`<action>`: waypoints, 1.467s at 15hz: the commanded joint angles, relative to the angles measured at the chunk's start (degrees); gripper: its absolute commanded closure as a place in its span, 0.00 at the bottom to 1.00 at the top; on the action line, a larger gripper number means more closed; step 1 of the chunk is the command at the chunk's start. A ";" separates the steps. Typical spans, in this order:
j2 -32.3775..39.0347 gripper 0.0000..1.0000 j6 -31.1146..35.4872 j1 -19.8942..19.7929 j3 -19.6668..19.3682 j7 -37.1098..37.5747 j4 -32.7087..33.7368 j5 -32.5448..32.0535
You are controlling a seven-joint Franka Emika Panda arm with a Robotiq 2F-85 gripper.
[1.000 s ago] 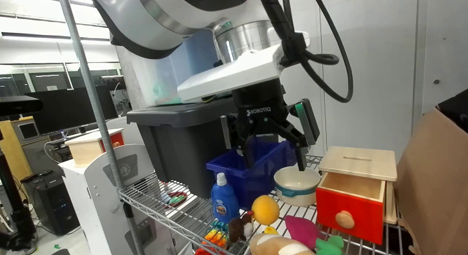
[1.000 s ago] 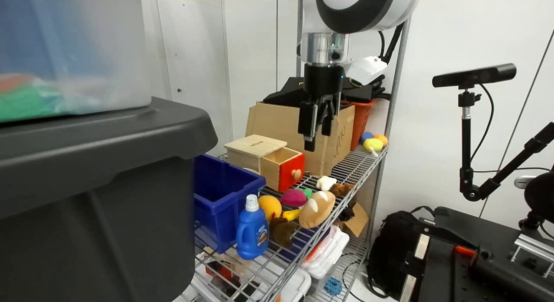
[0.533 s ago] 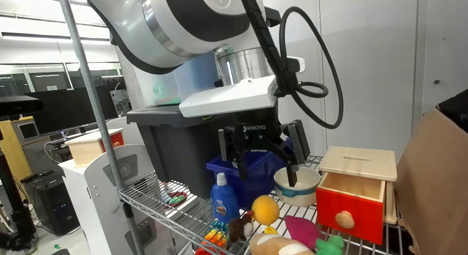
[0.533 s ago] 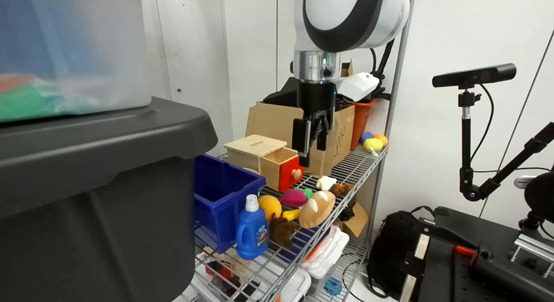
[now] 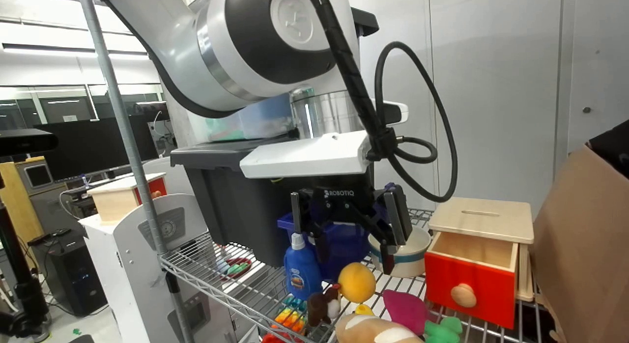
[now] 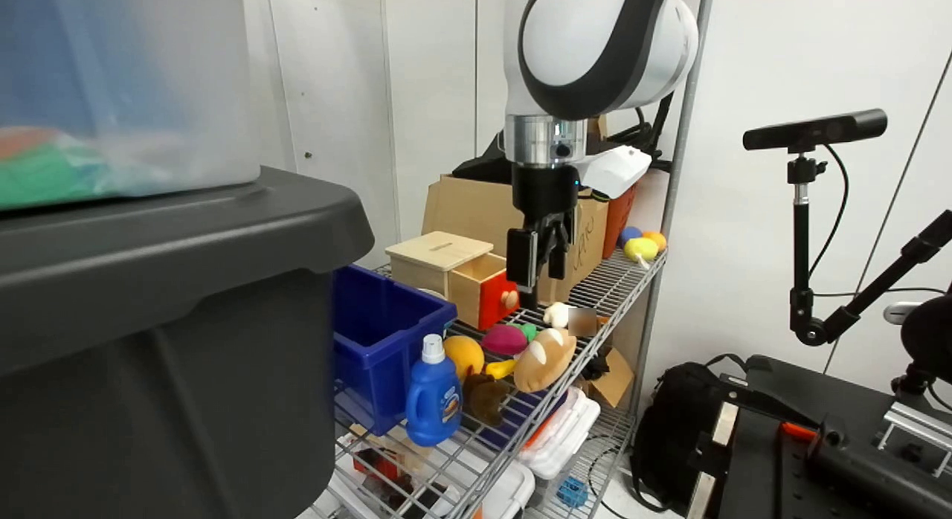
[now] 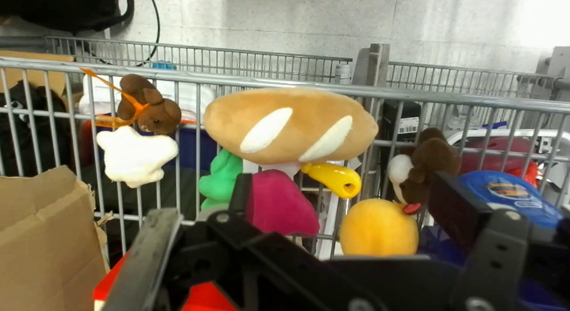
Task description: Put the brown plush toy in the blue storage container
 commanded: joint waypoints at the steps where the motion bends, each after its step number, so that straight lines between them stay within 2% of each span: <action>1: 0.64 0.00 -1.07 -0.41 0.42 -3.32 -0.38 -0.51; 6: 0.71 0.00 -0.59 -0.89 -1.24 -7.91 -1.83 -4.81; 12: 2.46 0.00 -0.94 -1.47 -2.45 -13.19 0.73 -11.69; 22: 5.02 0.00 1.67 -1.22 -0.14 -18.72 5.71 -12.66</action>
